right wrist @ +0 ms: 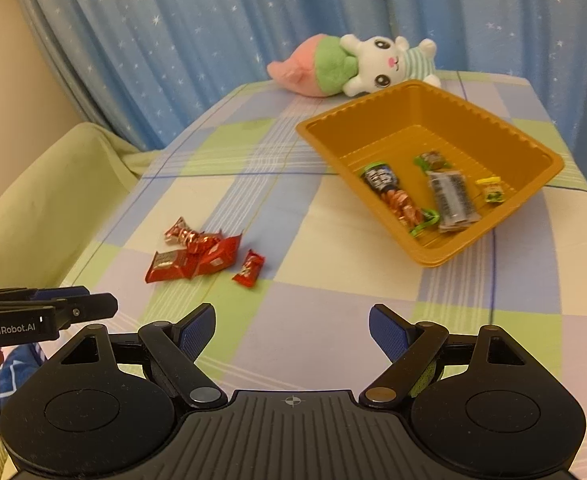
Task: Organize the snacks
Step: 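Lift both open tools away from the tray toward the red candies, then grasp the large red white-labelled candy with the left tool while the right grasps a small red candy, then carry both held red candies over the orange tray, then open the left tool to drop its candy into the tray while the right drops its candy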
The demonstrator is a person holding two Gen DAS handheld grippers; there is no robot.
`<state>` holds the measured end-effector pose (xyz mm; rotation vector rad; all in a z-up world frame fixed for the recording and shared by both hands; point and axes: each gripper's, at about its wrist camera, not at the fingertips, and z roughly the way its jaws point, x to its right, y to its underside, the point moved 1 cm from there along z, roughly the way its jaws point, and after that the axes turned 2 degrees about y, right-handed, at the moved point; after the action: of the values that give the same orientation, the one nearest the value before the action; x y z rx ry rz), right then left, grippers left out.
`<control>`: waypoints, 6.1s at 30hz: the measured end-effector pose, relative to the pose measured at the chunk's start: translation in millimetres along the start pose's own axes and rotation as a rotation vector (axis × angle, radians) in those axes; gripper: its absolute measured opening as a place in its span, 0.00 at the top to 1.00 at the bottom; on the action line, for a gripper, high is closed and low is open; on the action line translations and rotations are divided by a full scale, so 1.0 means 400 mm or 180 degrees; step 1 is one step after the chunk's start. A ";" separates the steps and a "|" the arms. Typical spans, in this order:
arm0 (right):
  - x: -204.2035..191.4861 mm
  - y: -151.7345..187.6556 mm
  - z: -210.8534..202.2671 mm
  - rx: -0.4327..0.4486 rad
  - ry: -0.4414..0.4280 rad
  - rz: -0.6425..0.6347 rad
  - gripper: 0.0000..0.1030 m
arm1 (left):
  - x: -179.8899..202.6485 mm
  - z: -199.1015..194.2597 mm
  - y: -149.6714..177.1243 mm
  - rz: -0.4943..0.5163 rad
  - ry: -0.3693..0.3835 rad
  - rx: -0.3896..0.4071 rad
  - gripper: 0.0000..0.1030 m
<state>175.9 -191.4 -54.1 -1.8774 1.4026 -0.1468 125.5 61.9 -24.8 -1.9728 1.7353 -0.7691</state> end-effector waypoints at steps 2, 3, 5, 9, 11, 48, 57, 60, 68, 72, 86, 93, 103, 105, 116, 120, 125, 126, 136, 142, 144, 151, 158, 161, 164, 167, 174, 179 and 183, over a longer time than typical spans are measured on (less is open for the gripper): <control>-0.015 0.001 0.013 -0.0025 0.0003 -0.0020 0.19 | -0.017 0.004 -0.001 -0.0001 -0.0001 -0.0006 0.51; -0.021 0.001 0.020 -0.0042 0.0009 -0.0022 0.19 | -0.026 0.005 -0.001 0.0005 -0.0012 -0.0007 0.51; -0.033 0.003 0.033 -0.0066 0.0009 -0.0021 0.19 | -0.039 0.010 -0.002 0.0045 -0.0042 -0.0006 0.51; -0.050 0.008 0.057 -0.0118 0.0036 0.0000 0.19 | -0.063 0.026 -0.007 0.0115 -0.0058 -0.0028 0.51; -0.057 0.009 0.069 -0.0136 0.0056 0.0018 0.19 | -0.074 0.037 -0.009 0.0176 -0.0063 -0.0032 0.51; -0.049 -0.002 0.188 -0.0294 0.0549 0.0666 0.19 | -0.106 0.324 -0.092 0.1715 0.0419 -0.0342 0.52; -0.051 -0.006 0.205 -0.0335 0.0557 0.0679 0.19 | -0.110 0.344 -0.084 0.1553 0.0535 -0.0519 0.75; -0.055 -0.008 0.214 -0.0346 0.0533 0.0645 0.19 | -0.120 0.342 -0.085 0.1405 0.0575 -0.0539 0.78; -0.084 -0.027 0.246 -0.0330 0.0427 0.0440 0.19 | -0.154 0.299 -0.085 0.1135 0.0530 -0.0464 0.78; -0.112 -0.044 0.269 -0.0300 0.0359 0.0250 0.19 | -0.183 0.274 -0.096 0.0947 0.0475 -0.0392 0.78; -0.140 -0.087 0.363 -0.0368 0.0338 0.0044 0.55 | -0.300 0.244 -0.122 0.0414 0.0121 -0.0274 0.78; -0.150 -0.098 0.392 -0.0407 0.0374 -0.0047 0.62 | -0.335 0.234 -0.121 0.0297 0.0027 -0.0270 0.78; -0.156 -0.086 0.414 -0.0446 0.0400 -0.0208 0.82 | -0.344 0.229 -0.118 0.0252 -0.0015 -0.0292 0.78; -0.154 -0.083 0.408 -0.0437 0.0396 -0.0203 0.83 | -0.341 0.230 -0.120 0.0250 -0.0019 -0.0288 0.78; -0.131 -0.083 0.327 -0.0320 0.0237 -0.0012 0.83 | -0.271 0.207 -0.146 0.0359 0.0121 -0.0215 0.78; -0.114 -0.089 0.284 -0.0247 0.0163 0.0048 0.83 | -0.220 0.194 -0.165 0.0441 0.0210 -0.0154 0.78; -0.077 -0.110 0.222 -0.0099 0.0137 0.0126 0.83 | -0.152 0.183 -0.199 0.0518 0.0325 -0.0064 0.78; -0.067 -0.116 0.209 -0.0064 0.0138 0.0147 0.83 | -0.138 0.183 -0.205 0.0532 0.0348 -0.0045 0.78; 0.061 -0.200 0.108 0.0275 0.0311 0.0236 0.83 | 0.040 0.209 -0.295 0.0718 0.0646 0.0151 0.78; 0.146 -0.253 0.088 0.0386 0.0469 0.0292 0.83 | 0.157 0.235 -0.363 0.0847 0.0814 0.0296 0.78; 0.172 -0.271 0.087 0.0406 0.0496 0.0317 0.83 | 0.192 0.252 -0.386 0.0862 0.0861 0.0311 0.78; 0.234 -0.329 0.113 0.0430 0.0568 0.0362 0.83 | 0.297 0.336 -0.455 0.0876 0.1002 0.0294 0.78; 0.299 -0.382 0.153 0.0436 0.0606 0.0485 0.83 | 0.359 0.425 -0.498 0.0962 0.1029 0.0232 0.78; 0.327 -0.396 0.178 0.0392 0.0627 0.0538 0.83 | 0.372 0.465 -0.510 0.0975 0.1019 0.0184 0.78; 0.350 -0.404 0.201 0.0346 0.0643 0.0569 0.83 | 0.382 0.506 -0.518 0.0992 0.0996 0.0114 0.78; 0.366 -0.408 0.220 0.0302 0.0658 0.0595 0.83 | 0.386 0.542 -0.520 0.0976 0.0984 0.0037 0.78; 0.390 -0.406 0.253 0.0225 0.0663 0.0641 0.83 | 0.386 0.600 -0.515 0.0960 0.0915 -0.0090 0.78; 0.398 -0.410 0.269 0.0205 0.0671 0.0663 0.83 | 0.380 0.618 -0.520 0.0923 0.0912 -0.0105 0.78; 0.400 -0.413 0.275 0.0194 0.0678 0.0672 0.83 | 0.375 0.622 -0.522 0.0880 0.0942 -0.0130 0.66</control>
<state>420.7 -257.2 -80.5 -1.6900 1.7114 -0.2879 455.6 -69.9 -64.4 -1.6569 2.1521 -0.9688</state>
